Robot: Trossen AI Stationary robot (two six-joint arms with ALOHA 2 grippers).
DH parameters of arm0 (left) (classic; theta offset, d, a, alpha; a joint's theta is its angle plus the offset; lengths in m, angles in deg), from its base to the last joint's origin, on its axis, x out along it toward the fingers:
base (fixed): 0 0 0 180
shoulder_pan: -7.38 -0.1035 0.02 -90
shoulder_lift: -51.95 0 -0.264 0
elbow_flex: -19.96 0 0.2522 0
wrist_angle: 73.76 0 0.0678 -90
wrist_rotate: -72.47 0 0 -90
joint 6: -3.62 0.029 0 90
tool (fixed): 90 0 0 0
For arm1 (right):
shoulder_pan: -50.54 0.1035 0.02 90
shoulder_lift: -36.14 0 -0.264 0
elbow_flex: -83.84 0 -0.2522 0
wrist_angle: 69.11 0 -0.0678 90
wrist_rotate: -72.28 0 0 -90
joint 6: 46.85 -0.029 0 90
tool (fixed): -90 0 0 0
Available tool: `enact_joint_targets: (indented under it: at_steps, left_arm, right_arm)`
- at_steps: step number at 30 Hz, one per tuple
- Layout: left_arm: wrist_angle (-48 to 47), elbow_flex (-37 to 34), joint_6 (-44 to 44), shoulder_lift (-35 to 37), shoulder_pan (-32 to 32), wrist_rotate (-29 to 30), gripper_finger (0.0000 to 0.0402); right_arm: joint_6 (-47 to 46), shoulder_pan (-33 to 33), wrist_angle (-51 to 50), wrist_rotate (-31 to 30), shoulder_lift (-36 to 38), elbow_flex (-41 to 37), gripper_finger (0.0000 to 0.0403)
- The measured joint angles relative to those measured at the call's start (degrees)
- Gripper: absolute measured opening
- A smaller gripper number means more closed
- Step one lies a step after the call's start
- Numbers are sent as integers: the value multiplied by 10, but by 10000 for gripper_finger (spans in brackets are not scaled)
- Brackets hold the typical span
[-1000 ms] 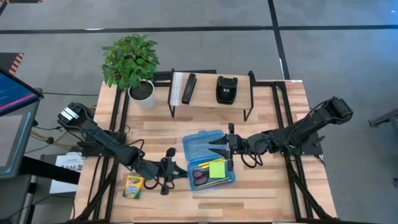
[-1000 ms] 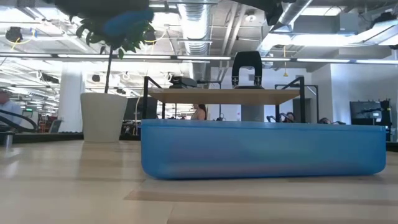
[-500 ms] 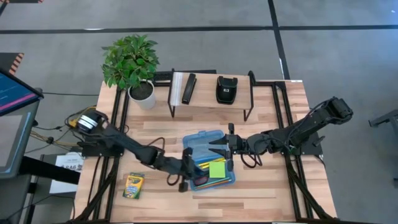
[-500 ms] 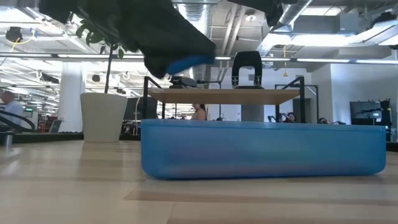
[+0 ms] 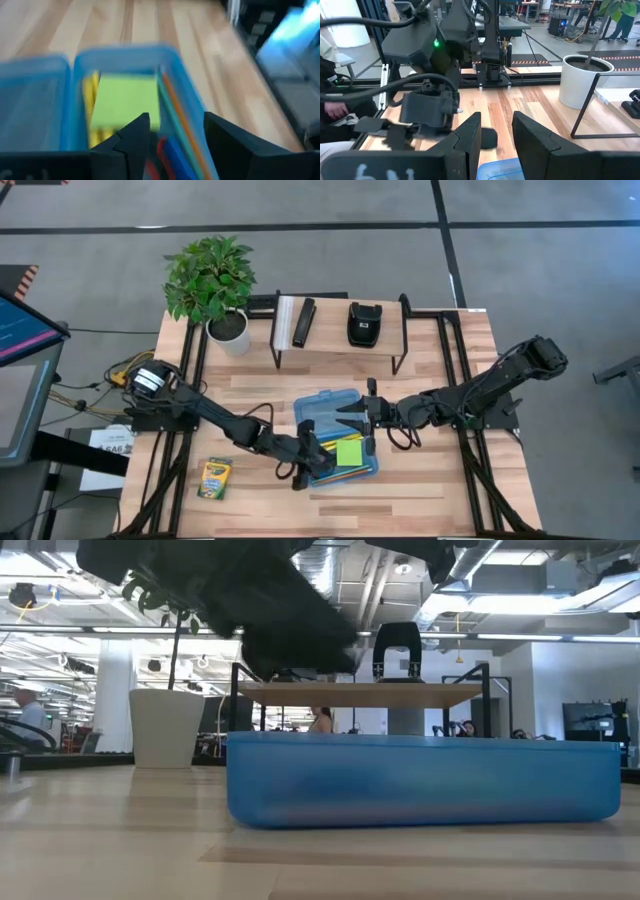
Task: Pack school essentials
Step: Put the yellow crayon box into the blue supply box
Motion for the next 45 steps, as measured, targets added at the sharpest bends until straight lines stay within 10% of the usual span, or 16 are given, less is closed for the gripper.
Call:
enact_joint_targets:
  at_steps: [12, 19, 33, 45]
  left_arm:
    - [-494, 0, -290, 220, 133, 113, 166]
    - [-661, 0, -547, 251, 267, 65, 149]
    - [-785, -4, -742, 220, 337, -264, 81]
    - [-710, -62, -679, 152, 334, -273, 64]
  right_arm:
    - [0, 1, 5, 0, 0, 0, 134]
    - [-5, 2, 67, 31, -22, 0, 134]
    - [52, 0, -18, 60, -162, 148, 134]
    - [56, 1, -62, 76, -188, 190, 134]
